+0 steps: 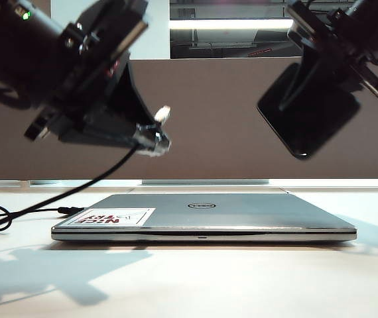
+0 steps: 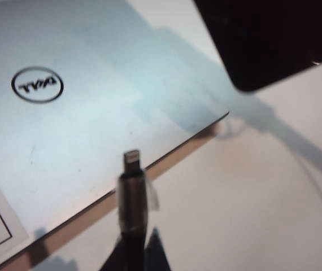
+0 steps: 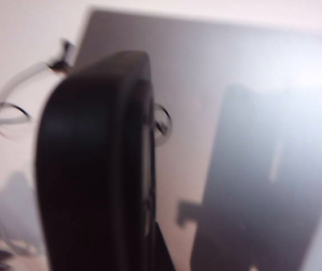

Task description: Pick up the charging cable and the phone, plug the charging cable into the charging port on the phone, and finally place them back on the table.

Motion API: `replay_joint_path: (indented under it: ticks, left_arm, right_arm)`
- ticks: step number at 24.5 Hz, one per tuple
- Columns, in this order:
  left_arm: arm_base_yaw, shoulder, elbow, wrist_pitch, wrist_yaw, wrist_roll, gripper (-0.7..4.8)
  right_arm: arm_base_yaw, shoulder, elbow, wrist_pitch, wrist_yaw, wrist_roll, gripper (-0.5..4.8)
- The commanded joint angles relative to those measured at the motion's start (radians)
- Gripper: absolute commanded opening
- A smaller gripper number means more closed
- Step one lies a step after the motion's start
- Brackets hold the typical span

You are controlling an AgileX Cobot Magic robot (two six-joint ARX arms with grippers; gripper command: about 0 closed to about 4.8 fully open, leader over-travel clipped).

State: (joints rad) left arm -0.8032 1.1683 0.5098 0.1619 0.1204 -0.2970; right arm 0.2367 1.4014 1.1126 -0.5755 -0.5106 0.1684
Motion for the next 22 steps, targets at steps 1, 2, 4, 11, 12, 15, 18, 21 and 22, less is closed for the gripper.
replay_joint_path:
  ticks: [1,2,4,11,12,15,18,21,22]
  left_arm:
    - [0.0,0.028,-0.003,0.019,0.001,-0.018,-0.07]
    - [0.0,0.034,-0.003,0.019,0.001,-0.018,-0.07]
    - [-0.006,0.056,-0.003,0.019,0.001,-0.018,-0.07]
    - [-0.013,0.063,-0.003,0.037,0.001,-0.063,-0.07]
    - [-0.014,0.063,-0.003,0.039,0.001,-0.074,-0.07]
    - [-0.014,0.063,-0.003,0.051,0.001,-0.108,-0.07]
    - [-0.014,0.063,-0.003,0.065,0.001,-0.108,-0.07]
    - [-0.014,0.063,-0.003,0.064,0.001,-0.108,-0.07]
    - [-0.014,0.063,-0.003,0.065,0.001,-0.11,-0.07]
  right_arm:
    - [-0.001,-0.006,0.001,0.195,-0.081,0.044,-0.01]
    - [-0.001,-0.002,0.001,0.22,-0.098,0.048,-0.01]
    - [-0.001,0.019,0.001,0.296,-0.164,0.073,-0.01]
    - [-0.001,0.118,-0.002,0.476,-0.372,0.192,-0.01]
    - [-0.001,0.128,-0.005,0.507,-0.394,0.207,-0.01]
    - [-0.001,0.156,-0.027,0.628,-0.453,0.275,-0.01]
    - [-0.001,0.183,-0.066,0.76,-0.497,0.359,-0.01]
    - [0.0,0.212,-0.121,0.933,-0.508,0.451,-0.01]
    - [0.0,0.224,-0.142,1.023,-0.519,0.501,-0.01]
